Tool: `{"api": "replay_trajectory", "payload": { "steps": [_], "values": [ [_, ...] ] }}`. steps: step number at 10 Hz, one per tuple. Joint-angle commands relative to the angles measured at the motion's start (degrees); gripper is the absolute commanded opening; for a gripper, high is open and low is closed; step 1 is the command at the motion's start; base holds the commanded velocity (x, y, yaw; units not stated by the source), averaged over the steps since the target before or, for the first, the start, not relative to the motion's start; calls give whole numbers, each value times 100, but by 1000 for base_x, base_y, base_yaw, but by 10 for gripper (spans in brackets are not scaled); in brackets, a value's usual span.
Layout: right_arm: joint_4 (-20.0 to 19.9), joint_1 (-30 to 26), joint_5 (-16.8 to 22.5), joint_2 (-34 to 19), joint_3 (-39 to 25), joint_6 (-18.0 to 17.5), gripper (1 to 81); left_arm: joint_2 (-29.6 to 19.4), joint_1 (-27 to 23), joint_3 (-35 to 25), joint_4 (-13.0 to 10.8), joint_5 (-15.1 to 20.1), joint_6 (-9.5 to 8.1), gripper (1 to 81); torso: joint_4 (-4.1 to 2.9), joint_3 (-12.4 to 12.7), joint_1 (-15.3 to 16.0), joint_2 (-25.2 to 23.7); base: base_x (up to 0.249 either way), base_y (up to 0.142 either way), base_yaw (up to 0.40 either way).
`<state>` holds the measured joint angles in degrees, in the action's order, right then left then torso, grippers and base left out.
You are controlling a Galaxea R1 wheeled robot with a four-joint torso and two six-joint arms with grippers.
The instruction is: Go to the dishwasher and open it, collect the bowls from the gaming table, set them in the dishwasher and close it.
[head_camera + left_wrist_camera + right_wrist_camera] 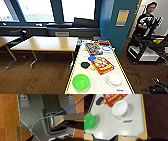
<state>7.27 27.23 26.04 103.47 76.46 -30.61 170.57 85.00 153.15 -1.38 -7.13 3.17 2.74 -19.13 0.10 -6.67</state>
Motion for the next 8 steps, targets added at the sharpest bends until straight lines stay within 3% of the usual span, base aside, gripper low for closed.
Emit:
{"api": "replay_trajectory", "payload": {
  "steps": [1,2,3,5,8],
  "values": [
    [-103,-714,463,466,675,-182,811,-31,-155,5,15,344,8,811,-2,-532,0,0,0,0,0],
    [-111,-758,463,510,747,-182,811,-31,-155,5,15,344,-1,811,13,-660,-2,0,0,0,0],
    [-120,-889,472,572,843,-191,811,-23,-164,4,15,344,-1,811,18,-311,0,0,0,0,0],
    [-138,-1179,622,818,1124,-244,811,-5,-181,5,15,344,-1,811,18,-527,9,7,0,0,0],
    [-173,-1575,877,1407,1757,-534,811,-5,-190,5,23,353,-9,811,18,-573,6,9,0,0,0]
  ]
}}
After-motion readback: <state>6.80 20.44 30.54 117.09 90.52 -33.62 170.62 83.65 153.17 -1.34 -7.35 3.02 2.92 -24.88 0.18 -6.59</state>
